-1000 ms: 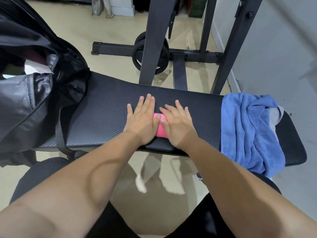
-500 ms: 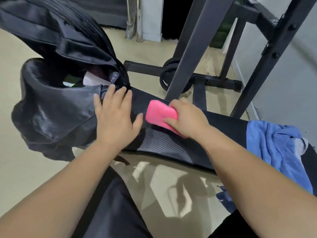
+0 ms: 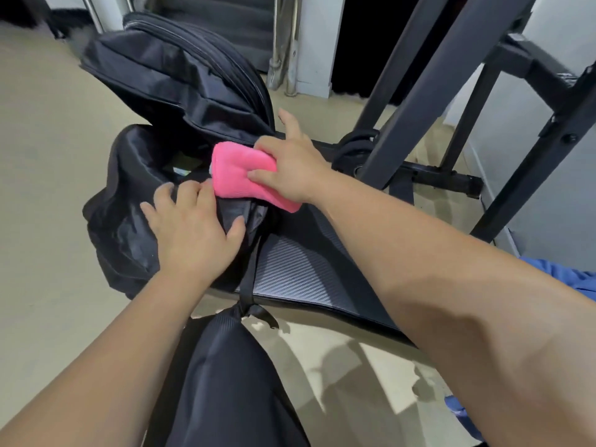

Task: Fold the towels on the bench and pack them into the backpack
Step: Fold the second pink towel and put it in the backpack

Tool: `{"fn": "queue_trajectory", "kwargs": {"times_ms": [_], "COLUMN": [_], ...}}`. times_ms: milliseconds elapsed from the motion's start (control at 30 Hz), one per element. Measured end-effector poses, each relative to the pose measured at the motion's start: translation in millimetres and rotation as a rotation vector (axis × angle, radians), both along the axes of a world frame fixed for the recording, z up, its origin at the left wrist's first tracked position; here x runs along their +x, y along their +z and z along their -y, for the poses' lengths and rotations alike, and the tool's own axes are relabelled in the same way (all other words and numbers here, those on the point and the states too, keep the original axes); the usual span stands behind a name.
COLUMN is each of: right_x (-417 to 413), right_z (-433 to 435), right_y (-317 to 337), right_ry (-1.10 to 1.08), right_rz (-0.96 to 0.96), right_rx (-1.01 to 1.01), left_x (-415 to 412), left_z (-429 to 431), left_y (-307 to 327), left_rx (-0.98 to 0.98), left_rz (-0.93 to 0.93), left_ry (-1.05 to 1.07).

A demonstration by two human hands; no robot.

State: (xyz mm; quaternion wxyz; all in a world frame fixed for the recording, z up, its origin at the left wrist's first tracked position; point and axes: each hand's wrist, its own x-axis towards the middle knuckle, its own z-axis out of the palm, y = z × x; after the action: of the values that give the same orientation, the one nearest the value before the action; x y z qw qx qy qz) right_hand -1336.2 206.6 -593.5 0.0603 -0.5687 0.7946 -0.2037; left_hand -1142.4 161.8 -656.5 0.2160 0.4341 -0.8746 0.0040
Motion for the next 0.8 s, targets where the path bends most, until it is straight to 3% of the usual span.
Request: {"fn": "queue_trajectory", "kwargs": {"times_ms": [100,233,533,700,800], "right_x": [-1.8,-6.6,-29.6,-66.5,-95.2], "right_z": [20.2,42.1,22.5,-28.6,-76.3], "right_y": [-1.8,-5.8,8.8,19.6,23.2], "right_ry": [-0.014,-0.017,-0.235,-0.329,-0.425], "right_rz": [-0.083,-0.046,0.029,0.008,0.006], "right_rx": [-0.046,-0.124,-0.276,-0.270,-0.270], "left_x": [1.9,1.1,-33.8,-65.7,-85.1], "left_z": [5.2,4.6,-23.2,-81.4,-138.2], "left_y": [-13.0,-37.5,-36.0,-26.2,-16.8], "left_rx": [-0.023,-0.023,-0.093,-0.027,-0.015], "left_rz": [-0.031,-0.201,-0.325,-0.316,-0.125], "left_ry": [-0.056,-0.220,-0.432,-0.557,-0.517]}}
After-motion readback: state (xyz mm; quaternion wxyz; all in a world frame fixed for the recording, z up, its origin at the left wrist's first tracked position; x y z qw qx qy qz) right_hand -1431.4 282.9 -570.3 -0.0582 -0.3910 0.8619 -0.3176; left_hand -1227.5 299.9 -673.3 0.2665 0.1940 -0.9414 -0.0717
